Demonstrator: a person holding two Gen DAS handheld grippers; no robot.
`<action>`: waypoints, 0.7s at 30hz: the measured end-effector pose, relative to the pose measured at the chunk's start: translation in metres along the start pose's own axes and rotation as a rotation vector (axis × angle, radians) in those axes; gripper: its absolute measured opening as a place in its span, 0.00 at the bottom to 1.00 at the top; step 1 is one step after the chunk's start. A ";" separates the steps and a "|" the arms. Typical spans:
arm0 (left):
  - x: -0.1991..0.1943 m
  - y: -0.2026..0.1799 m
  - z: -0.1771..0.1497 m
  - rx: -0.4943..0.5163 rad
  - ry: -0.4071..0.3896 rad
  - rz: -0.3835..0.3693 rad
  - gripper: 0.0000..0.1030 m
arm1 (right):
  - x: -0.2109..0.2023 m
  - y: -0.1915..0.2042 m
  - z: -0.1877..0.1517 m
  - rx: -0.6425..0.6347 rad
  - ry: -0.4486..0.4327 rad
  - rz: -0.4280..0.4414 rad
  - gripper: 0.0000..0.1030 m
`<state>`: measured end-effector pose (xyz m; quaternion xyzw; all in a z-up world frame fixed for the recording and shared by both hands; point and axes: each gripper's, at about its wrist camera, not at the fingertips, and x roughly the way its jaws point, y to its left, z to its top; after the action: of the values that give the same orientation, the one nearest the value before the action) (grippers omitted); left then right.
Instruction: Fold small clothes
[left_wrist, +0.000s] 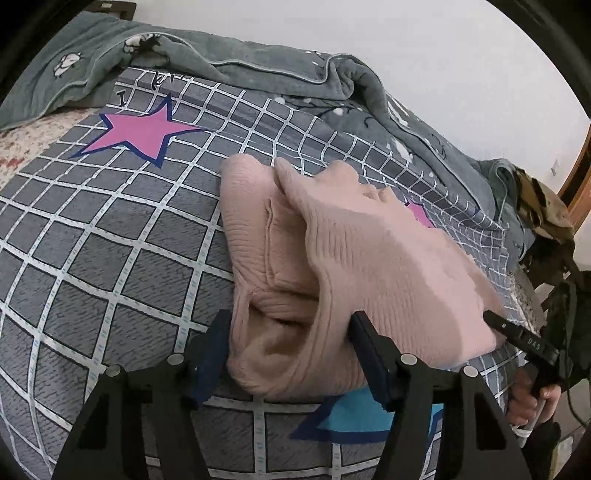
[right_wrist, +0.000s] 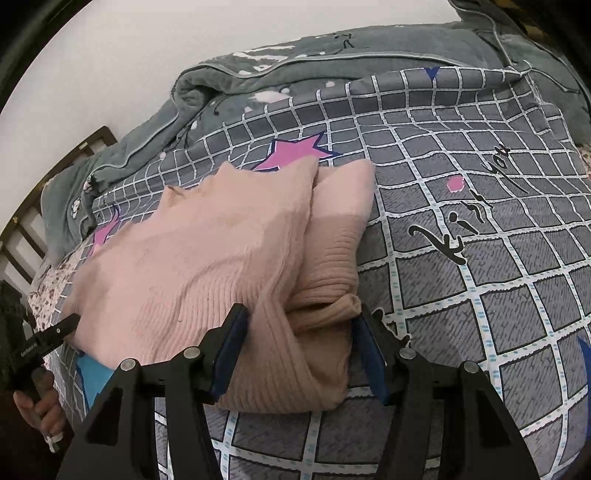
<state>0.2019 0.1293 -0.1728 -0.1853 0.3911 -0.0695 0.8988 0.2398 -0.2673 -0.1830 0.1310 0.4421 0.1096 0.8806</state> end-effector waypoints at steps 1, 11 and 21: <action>0.001 0.000 0.001 -0.009 0.001 -0.005 0.63 | 0.000 0.000 0.000 0.000 0.000 -0.001 0.56; 0.003 0.007 0.001 -0.059 0.014 -0.055 0.55 | -0.005 -0.006 -0.001 0.018 0.024 0.040 0.55; 0.013 -0.002 0.000 -0.058 -0.001 -0.024 0.27 | 0.000 0.000 -0.005 0.006 -0.007 0.012 0.50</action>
<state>0.2113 0.1237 -0.1807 -0.2160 0.3902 -0.0687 0.8924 0.2359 -0.2665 -0.1861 0.1367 0.4385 0.1129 0.8810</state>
